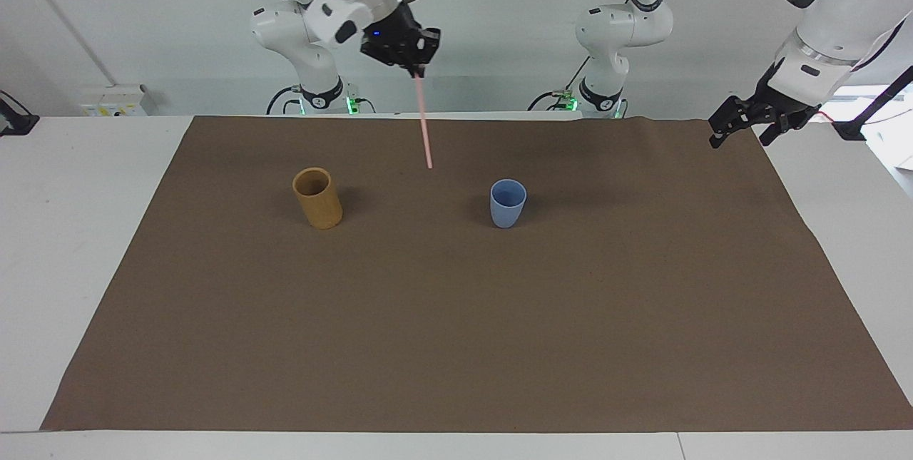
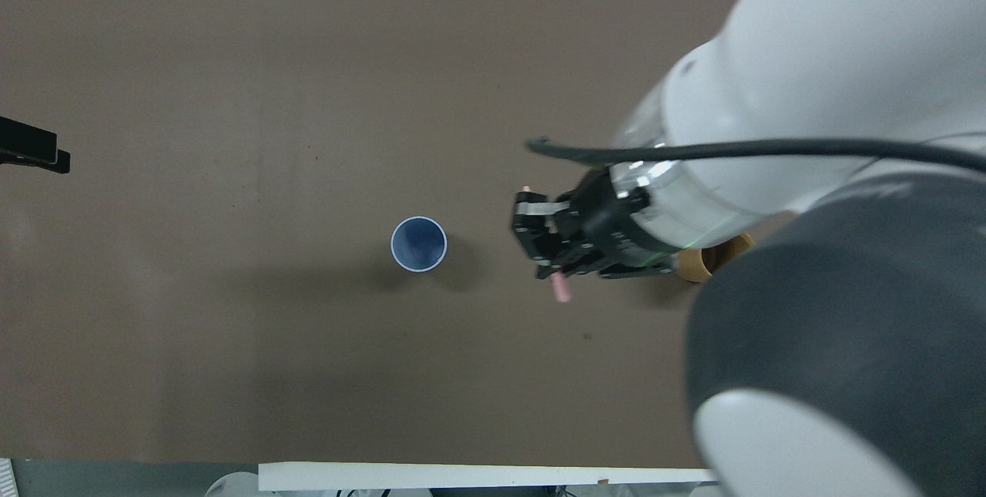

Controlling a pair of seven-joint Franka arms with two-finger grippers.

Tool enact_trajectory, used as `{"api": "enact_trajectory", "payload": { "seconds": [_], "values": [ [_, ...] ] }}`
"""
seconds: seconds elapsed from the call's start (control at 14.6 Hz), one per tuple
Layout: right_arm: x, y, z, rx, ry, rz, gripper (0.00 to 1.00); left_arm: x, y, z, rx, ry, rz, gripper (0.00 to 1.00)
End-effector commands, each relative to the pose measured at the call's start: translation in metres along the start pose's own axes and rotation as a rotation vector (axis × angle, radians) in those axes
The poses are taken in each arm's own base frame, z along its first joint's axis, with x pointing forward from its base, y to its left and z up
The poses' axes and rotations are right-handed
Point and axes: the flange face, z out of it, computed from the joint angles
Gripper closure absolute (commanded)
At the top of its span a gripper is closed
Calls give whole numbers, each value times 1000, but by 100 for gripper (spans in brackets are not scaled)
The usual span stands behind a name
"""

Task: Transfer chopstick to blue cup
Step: 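Carry the chopstick with the right gripper over the blue cup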

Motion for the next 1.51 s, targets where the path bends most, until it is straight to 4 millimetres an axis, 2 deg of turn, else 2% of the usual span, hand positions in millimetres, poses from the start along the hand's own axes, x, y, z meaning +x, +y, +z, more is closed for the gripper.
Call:
{"api": "enact_trajectory", "payload": {
  "seconds": [0.0,0.07,0.14,0.21,0.41,0.55,0.89,0.96,1.1,1.23,1.3,1.37,1.44],
  "values": [
    [4,-45,46,65,-36,145,100,-3,-3,0,10,-8,11,0],
    [3,-56,67,71,-37,171,100,-4,-3,-1,10,-7,11,0],
    [6,-59,91,69,-38,194,100,-4,-3,-1,10,-7,11,0],
    [12,-59,106,74,-38,214,100,-3,-3,0,10,-8,11,0],
    [9,-62,148,99,-90,305,100,-3,-3,0,10,-8,11,0],
    [10,-54,166,97,-95,332,100,-3,-3,0,10,-8,11,0],
    [6,-42,179,101,-113,356,99,-3,-3,0,10,-8,11,0],
    [9,-42,181,115,-103,361,95,-3,-3,0,10,-8,11,0],
    [15,-37,184,139,-83,359,71,-4,-3,-1,10,-7,11,0],
    [21,-33,181,139,-69,318,35,-4,-3,-1,10,-7,11,0],
    [28,-30,175,144,-63,315,23,-4,-3,-1,10,-7,11,0],
    [31,-28,172,140,-59,307,0,-3,-3,0,10,-8,11,0],
    [33,-29,164,131,-40,292,0,-4,-3,-1,10,-7,11,0]
  ]
}}
